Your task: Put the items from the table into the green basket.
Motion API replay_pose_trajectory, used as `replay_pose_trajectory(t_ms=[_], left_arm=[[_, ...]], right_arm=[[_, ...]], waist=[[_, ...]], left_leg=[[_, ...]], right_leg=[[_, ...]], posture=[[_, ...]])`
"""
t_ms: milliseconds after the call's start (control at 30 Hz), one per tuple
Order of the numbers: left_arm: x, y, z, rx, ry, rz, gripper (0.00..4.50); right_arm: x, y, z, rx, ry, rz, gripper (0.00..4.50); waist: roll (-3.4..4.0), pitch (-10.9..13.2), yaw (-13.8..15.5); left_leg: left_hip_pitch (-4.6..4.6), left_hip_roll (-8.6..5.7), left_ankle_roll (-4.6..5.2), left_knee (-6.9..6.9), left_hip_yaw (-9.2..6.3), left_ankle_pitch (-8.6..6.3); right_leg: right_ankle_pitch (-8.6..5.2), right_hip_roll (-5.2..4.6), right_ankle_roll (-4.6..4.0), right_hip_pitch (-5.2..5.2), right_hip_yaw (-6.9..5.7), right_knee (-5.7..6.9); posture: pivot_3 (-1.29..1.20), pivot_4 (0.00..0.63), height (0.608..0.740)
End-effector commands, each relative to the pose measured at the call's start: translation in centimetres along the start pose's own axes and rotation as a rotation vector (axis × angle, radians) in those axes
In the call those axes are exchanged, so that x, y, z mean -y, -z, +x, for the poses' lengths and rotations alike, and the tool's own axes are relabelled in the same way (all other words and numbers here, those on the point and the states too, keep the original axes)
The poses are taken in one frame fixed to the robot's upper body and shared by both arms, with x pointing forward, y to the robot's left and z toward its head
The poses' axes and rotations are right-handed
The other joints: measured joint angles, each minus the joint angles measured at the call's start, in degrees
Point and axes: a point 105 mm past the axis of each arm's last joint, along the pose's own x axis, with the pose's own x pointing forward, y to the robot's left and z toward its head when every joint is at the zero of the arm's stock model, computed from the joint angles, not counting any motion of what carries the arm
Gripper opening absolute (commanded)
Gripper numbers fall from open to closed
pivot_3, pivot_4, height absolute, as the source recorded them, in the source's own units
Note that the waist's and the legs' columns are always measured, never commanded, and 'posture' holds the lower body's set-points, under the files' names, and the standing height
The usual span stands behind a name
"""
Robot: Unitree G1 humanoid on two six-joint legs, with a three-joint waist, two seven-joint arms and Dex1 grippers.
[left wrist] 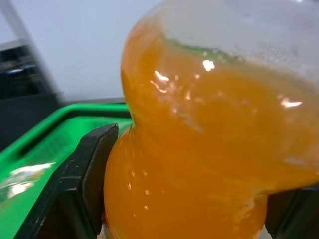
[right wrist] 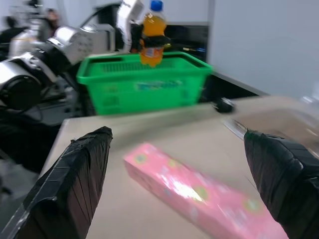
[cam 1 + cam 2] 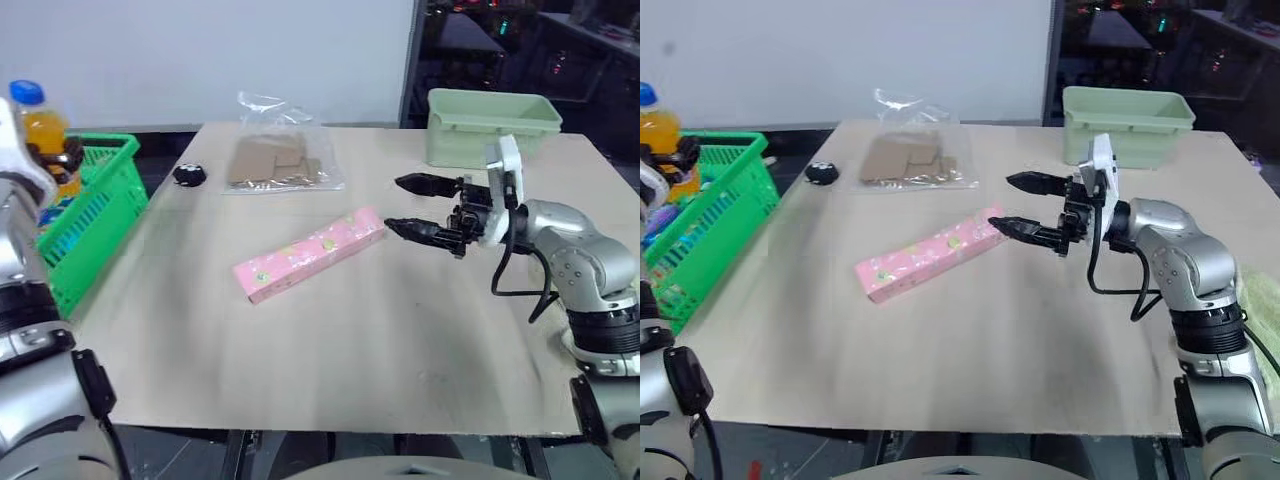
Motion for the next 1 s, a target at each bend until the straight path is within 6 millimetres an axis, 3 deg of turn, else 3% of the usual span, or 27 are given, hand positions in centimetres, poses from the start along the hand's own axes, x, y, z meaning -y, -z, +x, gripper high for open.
replay_pose_trajectory(t_ms=[33,233,400,567,600,667,833,933,1000], left_arm=[[-2.3,-2.9,-0.2,0.112,-0.075,0.027,3.2],[-3.8,-1.1,0.4,0.081,-0.113,0.018,3.2],[-3.3,1.4,1.1,0.035,-0.094,-0.01,3.2],[-3.6,3.2,1.2,-0.022,-0.109,-0.051,3.2],[-4.0,3.4,1.1,-0.03,-0.129,-0.052,3.69],[-4.7,3.5,0.9,-0.031,-0.161,-0.068,4.45],[-5.7,3.4,0.7,-0.025,-0.218,-0.056,4.45],[-5.2,2.6,0.9,0.007,-0.21,-0.045,4.45],[-3.4,0.5,1.5,0.112,-0.106,-0.07,4.45]], right_arm=[[-0.3,-1.3,0.2,0.029,-0.023,-0.053,4.5],[-0.2,-1.3,0.5,0.02,0.004,-0.097,4.5],[-0.2,-3.1,0.7,0.097,0.021,-0.138,4.5],[-0.5,-3.1,0.6,0.097,0.026,-0.153,4.5],[-0.5,-3.1,0.5,0.096,0.029,-0.154,4.5],[-0.6,-3.0,0.5,0.098,0.036,-0.154,4.5],[-0.7,-2.8,0.4,0.105,0.052,-0.149,4.5],[-0.6,-2.8,0.2,0.109,0.063,-0.151,4.5],[-0.5,-2.7,-0.1,0.105,0.071,-0.152,4.5]], waist=[[-0.16,-0.1,0.8],[-0.29,-0.1,1.4],[-0.31,-0.1,1.1],[-0.46,-0.1,0.1],[-0.47,-0.1,0.0],[-0.49,-0.1,-0.4],[-0.48,-0.2,-1.2],[-0.49,-0.1,-1.4],[-0.49,-0.1,-1.4]], left_leg=[[0.0,0.0,-0.03,0.0,-0.02,0.02],[0.01,0.04,-0.18,-0.01,-0.01,0.11],[0.01,0.1,-0.19,-0.04,0.05,0.12],[-0.03,0.1,-0.19,-0.04,0.08,0.12],[-0.03,0.11,-0.19,-0.04,0.08,0.12],[-0.03,0.12,-0.19,-0.04,0.09,0.12],[-0.01,0.13,-0.19,-0.04,0.08,0.12],[0.01,0.13,-0.19,-0.01,0.1,0.13],[0.02,0.13,-0.19,-0.01,0.1,0.13]], right_leg=[[0.01,0.0,-0.02,0.01,-0.03,0.0],[0.1,0.06,-0.16,0.0,-0.09,0.03],[0.1,0.15,-0.17,-0.02,-0.1,0.08],[0.1,0.15,-0.16,-0.02,-0.1,0.06],[0.1,0.15,-0.16,-0.03,-0.1,0.07],[0.1,0.15,-0.16,-0.03,-0.09,0.07],[0.1,0.15,-0.16,-0.04,-0.09,0.13],[0.1,0.15,-0.16,-0.04,-0.08,0.19],[0.1,0.15,-0.16,-0.04,-0.08,0.2]], posture=[[0.06,0.0,0.74],[0.06,0.0,0.74],[0.03,0.0,0.74],[0.01,0.0,0.74],[0.01,0.0,0.74],[0.0,0.0,0.74],[0.0,0.0,0.74],[-0.01,0.0,0.74],[-0.01,0.0,0.74]])
